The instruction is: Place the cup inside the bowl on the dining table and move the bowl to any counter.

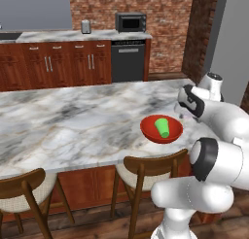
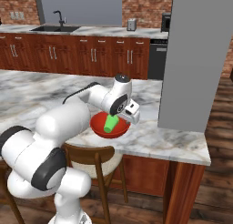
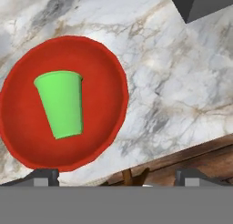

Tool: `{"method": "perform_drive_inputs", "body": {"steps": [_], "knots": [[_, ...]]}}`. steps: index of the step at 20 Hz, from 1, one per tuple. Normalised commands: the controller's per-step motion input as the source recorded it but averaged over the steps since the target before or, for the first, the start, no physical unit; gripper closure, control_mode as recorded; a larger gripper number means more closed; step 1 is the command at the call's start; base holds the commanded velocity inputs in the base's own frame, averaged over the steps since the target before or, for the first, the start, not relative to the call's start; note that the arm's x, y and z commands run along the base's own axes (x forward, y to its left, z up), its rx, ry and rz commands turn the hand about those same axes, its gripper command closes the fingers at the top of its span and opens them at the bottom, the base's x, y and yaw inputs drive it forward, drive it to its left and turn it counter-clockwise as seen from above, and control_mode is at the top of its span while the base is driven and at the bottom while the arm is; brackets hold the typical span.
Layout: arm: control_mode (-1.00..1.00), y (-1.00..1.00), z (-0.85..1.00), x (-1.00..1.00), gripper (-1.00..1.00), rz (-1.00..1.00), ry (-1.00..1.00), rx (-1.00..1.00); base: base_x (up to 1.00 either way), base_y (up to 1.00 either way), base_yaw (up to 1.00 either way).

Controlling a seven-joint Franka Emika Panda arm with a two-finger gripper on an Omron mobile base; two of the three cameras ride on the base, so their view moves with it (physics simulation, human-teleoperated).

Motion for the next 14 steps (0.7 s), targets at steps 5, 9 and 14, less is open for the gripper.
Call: {"method": "perform_drive_inputs", "body": {"steps": [5,9,14], "knots": [[-1.0,-0.18,-0.02,0.0,-1.0,-0.08,0.0,0.15,0.0,0.0,0.0],[-1.0,-0.06,0.0,0.0,-1.0,-0.07,0.0,0.14,0.0,0.0,0.0],[-1.0,0.0,0.0,0.08,-1.0,-0.07,0.0,0.11,0.0,0.0,0.0]]}}
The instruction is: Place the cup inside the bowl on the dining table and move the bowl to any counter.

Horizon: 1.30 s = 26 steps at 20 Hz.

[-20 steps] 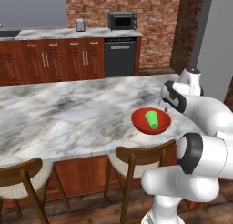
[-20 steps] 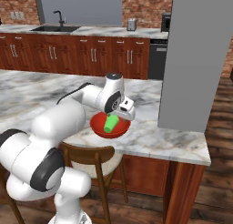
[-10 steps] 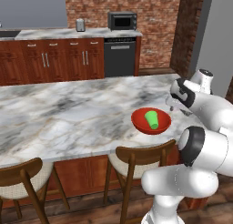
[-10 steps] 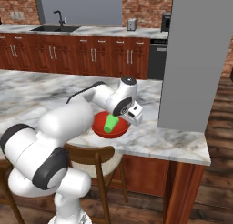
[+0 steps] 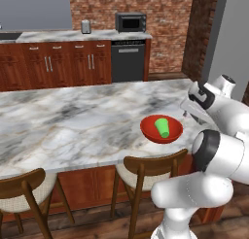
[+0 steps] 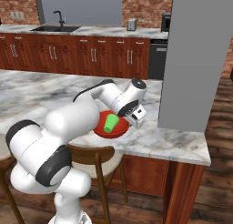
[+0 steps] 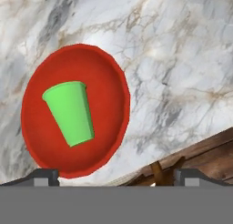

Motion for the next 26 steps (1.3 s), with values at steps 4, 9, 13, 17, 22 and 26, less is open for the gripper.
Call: {"method": "perform_drive_inputs", "body": {"steps": [4,9,13,17,22,26], "knots": [[-1.0,0.0,0.0,0.33,-1.0,-0.08,0.02,0.02,0.0,0.0,0.0],[-1.0,-0.07,-0.02,0.34,-1.0,-0.03,0.13,0.0,0.0,0.0,0.0],[-1.0,-0.16,-0.14,0.31,-1.0,-0.02,0.13,0.0,0.0,0.0,0.0],[-1.0,-0.16,-0.22,0.2,-1.0,-0.01,0.06,0.0,0.0,0.0,0.0],[-1.0,-0.1,-0.24,0.05,-1.0,0.0,0.01,0.01,0.0,0.0,0.0],[-1.0,-0.02,-0.22,0.0,-1.0,0.0,0.0,0.04,0.0,0.0,0.0]]}}
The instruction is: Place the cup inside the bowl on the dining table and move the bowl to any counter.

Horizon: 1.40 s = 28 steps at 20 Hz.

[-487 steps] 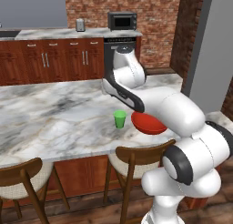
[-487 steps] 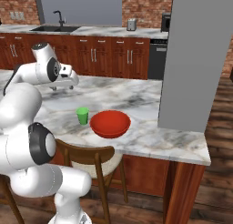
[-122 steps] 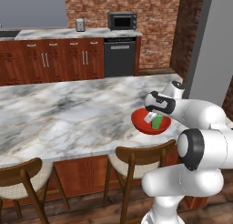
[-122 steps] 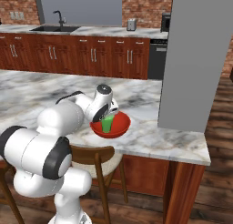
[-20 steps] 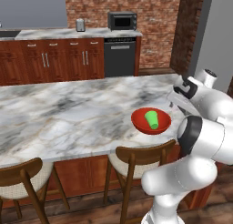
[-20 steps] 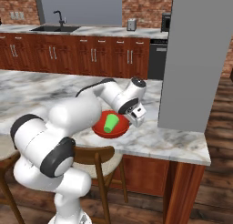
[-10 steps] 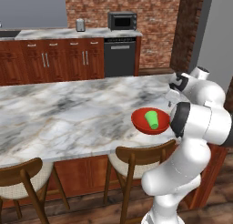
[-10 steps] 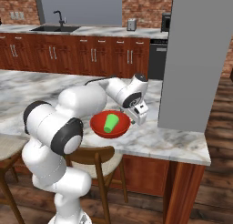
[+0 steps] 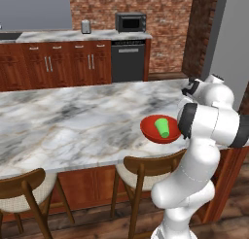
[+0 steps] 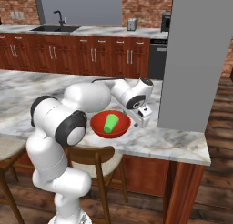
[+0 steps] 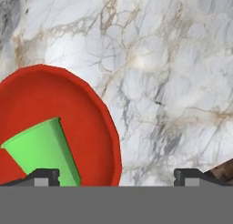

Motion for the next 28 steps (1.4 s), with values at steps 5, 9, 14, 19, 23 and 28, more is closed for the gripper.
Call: {"method": "perform_drive_inputs", "body": {"steps": [5,9,14,19,23,28], "knots": [[-1.0,-0.02,-0.17,0.01,-1.0,0.0,0.0,0.03,0.0,0.0,0.0],[-1.0,0.0,-0.01,0.0,-1.0,0.0,0.0,0.0,0.0,0.0,0.0],[-1.0,0.0,0.0,0.0,-1.0,0.0,0.0,0.01,0.0,0.0,0.0],[-1.0,0.0,0.0,0.0,-1.0,0.05,0.0,0.03,0.0,0.0,0.0],[-1.0,0.0,0.0,0.0,-1.0,0.07,0.0,0.04,0.0,0.0,0.0],[-1.0,0.0,0.0,0.0,-1.0,0.07,0.0,0.02,0.0,0.0,0.0]]}}
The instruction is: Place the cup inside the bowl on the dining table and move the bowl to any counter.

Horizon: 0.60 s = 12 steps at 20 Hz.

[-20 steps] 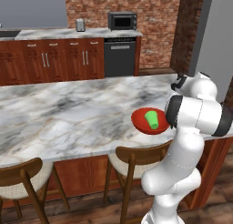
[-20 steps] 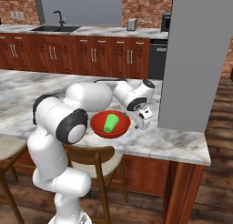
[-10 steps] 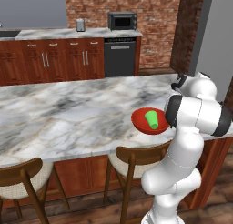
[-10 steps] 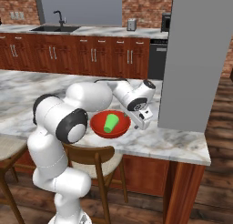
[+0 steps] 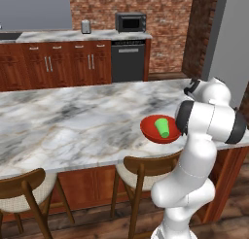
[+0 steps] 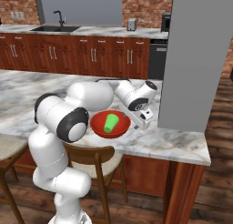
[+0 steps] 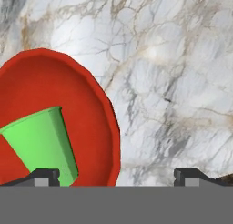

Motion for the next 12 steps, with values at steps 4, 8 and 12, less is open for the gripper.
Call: {"method": "perform_drive_inputs", "body": {"steps": [4,8,12], "knots": [[-1.0,0.0,-0.07,0.0,-1.0,0.07,0.0,0.0,0.0,0.0,0.0],[-1.0,0.01,-0.17,0.04,-1.0,0.07,0.0,0.0,0.0,0.0,0.0],[-1.0,0.0,-0.2,0.03,-1.0,0.07,0.0,0.0,0.0,0.0,0.0]]}}
